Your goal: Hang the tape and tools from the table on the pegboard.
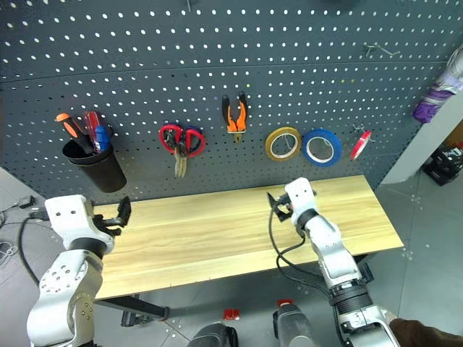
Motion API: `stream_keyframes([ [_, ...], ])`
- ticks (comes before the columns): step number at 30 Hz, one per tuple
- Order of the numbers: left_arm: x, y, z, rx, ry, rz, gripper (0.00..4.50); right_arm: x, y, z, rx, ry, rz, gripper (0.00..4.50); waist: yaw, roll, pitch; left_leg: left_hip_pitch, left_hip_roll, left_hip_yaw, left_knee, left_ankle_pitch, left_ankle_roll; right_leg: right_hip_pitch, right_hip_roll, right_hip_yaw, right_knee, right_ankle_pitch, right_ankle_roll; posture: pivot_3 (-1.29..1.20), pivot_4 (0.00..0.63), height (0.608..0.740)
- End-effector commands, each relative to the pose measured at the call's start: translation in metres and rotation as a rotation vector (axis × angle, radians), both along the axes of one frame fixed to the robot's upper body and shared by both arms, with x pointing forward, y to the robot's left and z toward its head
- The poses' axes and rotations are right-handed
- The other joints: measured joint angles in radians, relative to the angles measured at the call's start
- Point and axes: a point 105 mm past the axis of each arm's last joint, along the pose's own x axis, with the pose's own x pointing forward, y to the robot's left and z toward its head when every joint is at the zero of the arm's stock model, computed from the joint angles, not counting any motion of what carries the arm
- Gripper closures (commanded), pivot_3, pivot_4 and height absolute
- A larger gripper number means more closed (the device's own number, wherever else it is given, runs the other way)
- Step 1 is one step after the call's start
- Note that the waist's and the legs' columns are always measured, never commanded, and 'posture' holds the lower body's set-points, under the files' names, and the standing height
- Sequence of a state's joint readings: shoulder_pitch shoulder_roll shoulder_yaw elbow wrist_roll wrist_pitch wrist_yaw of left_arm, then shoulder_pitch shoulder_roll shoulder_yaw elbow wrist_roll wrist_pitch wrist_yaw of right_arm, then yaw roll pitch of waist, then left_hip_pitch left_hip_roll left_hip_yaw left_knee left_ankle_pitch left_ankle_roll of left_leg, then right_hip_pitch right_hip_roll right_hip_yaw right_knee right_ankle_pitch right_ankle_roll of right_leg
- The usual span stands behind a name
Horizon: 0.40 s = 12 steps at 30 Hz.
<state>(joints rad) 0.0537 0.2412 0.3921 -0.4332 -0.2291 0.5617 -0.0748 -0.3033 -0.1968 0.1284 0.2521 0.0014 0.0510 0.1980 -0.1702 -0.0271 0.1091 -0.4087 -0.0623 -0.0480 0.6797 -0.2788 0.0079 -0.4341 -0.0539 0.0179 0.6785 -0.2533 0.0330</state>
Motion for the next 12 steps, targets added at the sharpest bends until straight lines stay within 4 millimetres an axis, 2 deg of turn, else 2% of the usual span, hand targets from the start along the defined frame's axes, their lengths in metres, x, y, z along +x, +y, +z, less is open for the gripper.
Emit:
stream_keyframes([
  [1, 0.002, -0.003, 0.017, 0.036, -0.097, -0.006, 0.79, 0.009, -0.02, 0.004, -0.041, -0.077, -0.066, 0.0, 0.004, 0.0, -0.008, 0.0, 0.0, 0.0, 0.0, 0.0, 0.0, 0.0, 0.0, 0.0, 0.0, 0.0, 0.0, -0.16, 0.057, 0.74],
  [5, -0.002, -0.005, 0.01, 0.05, -0.109, -0.02, 0.79, 0.014, -0.029, -0.008, -0.056, -0.048, -0.09, 0.0, 0.003, 0.002, -0.027, 0.001, 0.001, 0.0, -0.002, -0.001, -0.001, 0.001, 0.0, 0.0, -0.001, 0.0, 0.0, -0.15, 0.038, 0.74],
  [8, -0.003, -0.013, 0.006, 0.044, -0.119, -0.056, 0.79, 0.017, -0.033, -0.014, -0.033, -0.013, -0.105, 0.0, 0.008, 0.008, -0.044, 0.012, 0.002, -0.001, -0.005, -0.003, 0.001, 0.014, 0.001, -0.001, -0.007, -0.001, -0.001, -0.14, 0.025, 0.74],
  [12, -0.006, -0.008, -0.001, 0.062, -0.112, -0.023, 0.79, 0.021, -0.035, -0.018, -0.013, 0.013, -0.121, 0.0, 0.022, 0.009, -0.052, 0.017, 0.002, -0.002, -0.004, -0.005, 0.003, 0.024, 0.002, -0.002, -0.015, -0.001, -0.001, -0.14, 0.013, 0.74],
])
